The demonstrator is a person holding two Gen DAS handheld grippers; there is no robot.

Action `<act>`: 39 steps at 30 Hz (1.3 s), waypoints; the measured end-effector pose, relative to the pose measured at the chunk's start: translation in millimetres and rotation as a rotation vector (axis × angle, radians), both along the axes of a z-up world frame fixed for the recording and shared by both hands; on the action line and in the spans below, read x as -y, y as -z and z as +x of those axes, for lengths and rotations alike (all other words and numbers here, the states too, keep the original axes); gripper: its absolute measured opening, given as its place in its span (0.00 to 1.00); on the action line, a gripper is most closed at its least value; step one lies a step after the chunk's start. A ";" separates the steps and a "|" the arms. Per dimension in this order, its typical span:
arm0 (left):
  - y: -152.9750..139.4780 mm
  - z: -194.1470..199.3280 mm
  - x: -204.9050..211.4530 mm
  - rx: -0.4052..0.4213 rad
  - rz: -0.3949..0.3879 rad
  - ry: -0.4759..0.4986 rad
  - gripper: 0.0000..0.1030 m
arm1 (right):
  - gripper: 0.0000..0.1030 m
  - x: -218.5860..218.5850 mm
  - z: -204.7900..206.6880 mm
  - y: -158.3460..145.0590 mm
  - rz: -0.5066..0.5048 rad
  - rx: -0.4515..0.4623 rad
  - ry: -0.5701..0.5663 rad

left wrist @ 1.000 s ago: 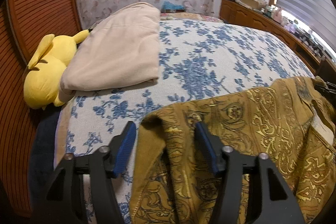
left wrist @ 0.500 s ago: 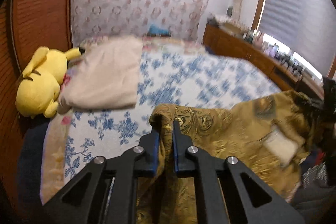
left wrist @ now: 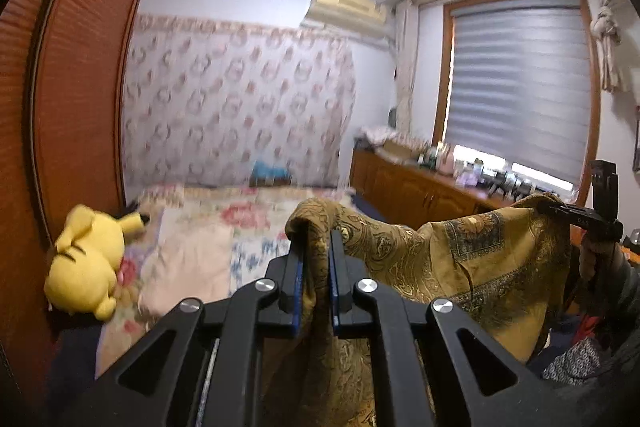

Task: Fold small clothes
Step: 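Lift the gold shirt high off the bed with both grippers, then lay the shirt flat on the bed and open both grippers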

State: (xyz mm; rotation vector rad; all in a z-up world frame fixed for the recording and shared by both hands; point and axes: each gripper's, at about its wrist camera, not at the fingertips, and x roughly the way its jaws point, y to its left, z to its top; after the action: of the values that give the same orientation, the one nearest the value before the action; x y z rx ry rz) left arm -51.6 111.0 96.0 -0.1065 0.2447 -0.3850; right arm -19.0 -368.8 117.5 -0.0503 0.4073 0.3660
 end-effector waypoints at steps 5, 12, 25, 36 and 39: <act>-31.3 -10.2 -12.1 0.069 -0.030 -0.039 0.07 | 0.07 3.2 -27.1 -51.1 0.012 0.117 -0.014; -87.5 1.6 -19.9 0.189 -0.010 -0.077 0.07 | 0.07 -0.5 -33.9 -116.1 -0.018 0.262 -0.040; -38.4 229.6 -7.4 -0.019 0.166 -0.211 0.15 | 0.08 -38.0 165.9 -101.5 -0.228 0.132 0.044; 106.6 301.2 5.7 -0.363 0.237 -0.140 0.45 | 0.36 -28.5 334.0 118.8 -0.278 -0.321 0.155; 119.8 275.5 19.7 -0.400 0.239 -0.088 0.56 | 0.44 -18.5 319.5 137.2 -0.269 -0.338 0.154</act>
State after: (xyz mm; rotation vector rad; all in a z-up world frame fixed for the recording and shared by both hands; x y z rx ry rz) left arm 223.9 91.3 -23.8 0.0421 0.6763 -0.2413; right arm 300.5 -350.3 -19.7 -0.2199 0.7886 0.1649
